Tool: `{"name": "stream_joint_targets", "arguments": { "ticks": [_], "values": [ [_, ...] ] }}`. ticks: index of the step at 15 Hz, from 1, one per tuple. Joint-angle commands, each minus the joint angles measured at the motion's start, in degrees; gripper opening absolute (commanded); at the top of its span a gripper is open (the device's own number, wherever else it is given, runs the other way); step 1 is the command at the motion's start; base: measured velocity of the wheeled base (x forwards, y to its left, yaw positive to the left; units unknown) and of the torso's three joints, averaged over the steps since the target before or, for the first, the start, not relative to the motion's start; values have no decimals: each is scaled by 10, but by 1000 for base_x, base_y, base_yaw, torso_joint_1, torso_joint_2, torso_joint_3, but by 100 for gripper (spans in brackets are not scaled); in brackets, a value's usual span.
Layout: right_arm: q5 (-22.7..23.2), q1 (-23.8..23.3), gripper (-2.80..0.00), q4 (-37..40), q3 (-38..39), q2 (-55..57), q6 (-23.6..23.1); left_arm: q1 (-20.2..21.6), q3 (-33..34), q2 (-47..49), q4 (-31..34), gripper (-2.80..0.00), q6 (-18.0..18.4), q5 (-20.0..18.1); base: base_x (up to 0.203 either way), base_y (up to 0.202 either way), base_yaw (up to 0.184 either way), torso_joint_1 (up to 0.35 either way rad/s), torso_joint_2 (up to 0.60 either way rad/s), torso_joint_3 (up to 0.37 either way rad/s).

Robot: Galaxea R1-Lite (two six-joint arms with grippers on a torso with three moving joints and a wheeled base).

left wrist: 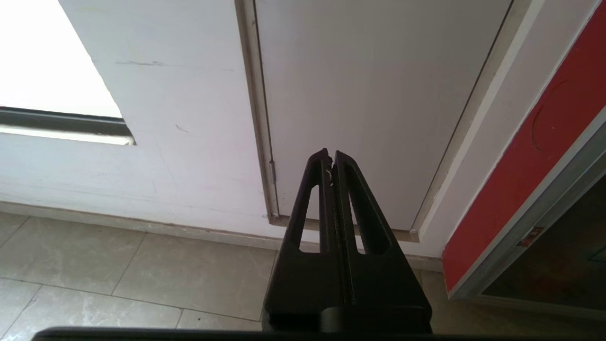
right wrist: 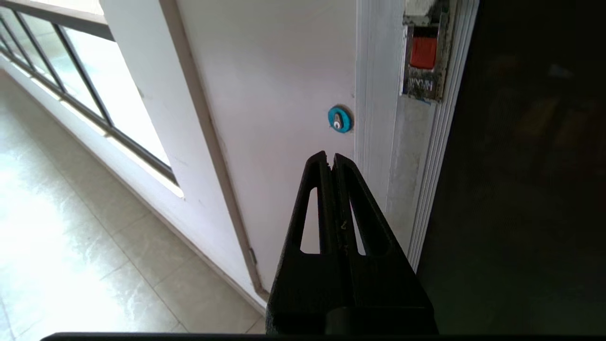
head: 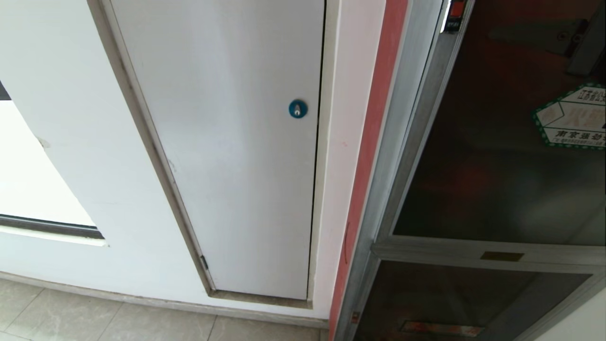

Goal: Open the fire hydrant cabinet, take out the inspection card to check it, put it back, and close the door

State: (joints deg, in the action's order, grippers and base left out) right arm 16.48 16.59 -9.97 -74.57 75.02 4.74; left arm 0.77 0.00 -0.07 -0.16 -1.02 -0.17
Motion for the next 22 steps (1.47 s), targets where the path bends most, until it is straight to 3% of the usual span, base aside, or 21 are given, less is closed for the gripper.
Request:
{"name": "stream_joint_targets", "arguments": {
  "ticks": [1,11,17,22],
  "values": [
    [0,3,-280,1,-27,10,10,0,1,1,0,-280,0,0,0,0,0,0,0,0],
    [-2,2,-280,72,-193,78,30,0,0,1,0,-280,0,0,0,0,0,0,0,0],
    [-19,1,-280,90,-260,133,30,0,0,1,0,-280,0,0,0,0,0,0,0,0],
    [-22,-10,-280,91,-271,150,30,0,1,1,0,-280,0,0,0,0,0,0,0,0]
  ]
}}
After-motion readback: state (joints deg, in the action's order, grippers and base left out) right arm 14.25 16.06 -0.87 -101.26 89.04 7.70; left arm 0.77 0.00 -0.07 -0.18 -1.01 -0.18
